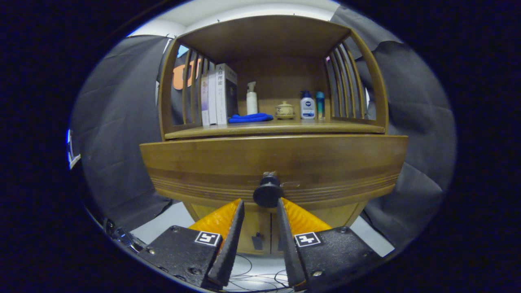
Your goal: Pull open the drawer, take out the items inside it, and place them on the countertop above the cabinet.
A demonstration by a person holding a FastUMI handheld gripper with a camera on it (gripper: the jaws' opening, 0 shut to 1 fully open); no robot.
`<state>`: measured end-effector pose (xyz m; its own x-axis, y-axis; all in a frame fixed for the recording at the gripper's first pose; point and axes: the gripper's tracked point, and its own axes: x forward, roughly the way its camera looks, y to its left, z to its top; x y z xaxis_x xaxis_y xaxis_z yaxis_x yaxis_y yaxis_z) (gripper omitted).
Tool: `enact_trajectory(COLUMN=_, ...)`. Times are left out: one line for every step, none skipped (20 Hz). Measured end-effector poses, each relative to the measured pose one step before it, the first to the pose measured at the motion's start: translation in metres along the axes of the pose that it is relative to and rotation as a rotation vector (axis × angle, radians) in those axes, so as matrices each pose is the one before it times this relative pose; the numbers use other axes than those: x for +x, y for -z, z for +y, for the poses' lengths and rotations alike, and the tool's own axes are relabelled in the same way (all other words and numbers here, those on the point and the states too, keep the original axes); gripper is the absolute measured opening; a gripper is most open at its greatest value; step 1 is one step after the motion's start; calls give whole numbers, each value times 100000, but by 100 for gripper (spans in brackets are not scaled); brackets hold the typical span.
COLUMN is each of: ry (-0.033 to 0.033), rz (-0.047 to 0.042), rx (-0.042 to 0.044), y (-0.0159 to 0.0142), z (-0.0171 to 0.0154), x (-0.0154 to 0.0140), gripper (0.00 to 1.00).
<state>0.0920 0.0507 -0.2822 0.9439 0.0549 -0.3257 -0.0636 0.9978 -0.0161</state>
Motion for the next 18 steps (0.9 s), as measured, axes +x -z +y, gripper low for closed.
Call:
enact_trajectory(ry=386, rz=31, rx=-341, y=112, z=183, x=-13, gripper=52)
enact_trajectory(ry=512, rz=-751, rx=-1727, y=94, z=-119, x=-127, gripper=52)
enact_trajectory(ry=362, rz=-54, rx=-1528, y=130, z=-76, x=-47, gripper=51)
enact_trajectory(ry=1132, rz=-4, rx=-935, y=4, z=-186, x=5, gripper=51)
enact_trajectory(ry=2319, rz=-245, rx=-413, y=53, z=-504, x=-69, gripper=54)
enact_trajectory(ry=385, rz=-848, rx=1204, y=-296, z=-84, x=-35, gripper=59)
enact_trajectory(ry=-34, rz=202, rx=1067, y=-389, z=38, x=304, gripper=65)
enact_trajectory(ry=249, rz=1009, rx=-95, y=345, z=-177, x=486, gripper=70)
enact_trajectory(ry=658, rz=-287, rx=588, y=-319, z=-269, x=406, gripper=76)
enact_trajectory(ry=-137, rz=-584, rx=373, y=-651, z=40, x=633, gripper=81)
enact_trajectory(ry=-750, rz=454, rx=-344, y=-42, z=169, x=396, gripper=81)
enact_trajectory(ry=-555, rz=1285, rx=-429, y=192, z=82, x=510, gripper=81)
enact_trajectory(ry=1025, rz=1480, rx=-400, y=100, z=-161, x=421, gripper=80)
enact_trajectory(ry=-138, rz=119, rx=675, y=-97, z=-90, x=108, gripper=80)
enact_trajectory(ry=-1388, rz=298, rx=1086, y=18, z=582, x=305, gripper=72)
enact_trajectory(ry=-748, rz=-148, rx=237, y=-54, z=425, x=75, gripper=65)
enact_trajectory(ry=1966, rz=-526, rx=-758, y=52, z=-144, x=371, gripper=57)
enact_trajectory(ry=452, rz=-65, rx=194, y=-98, z=-161, x=-498, gripper=50)
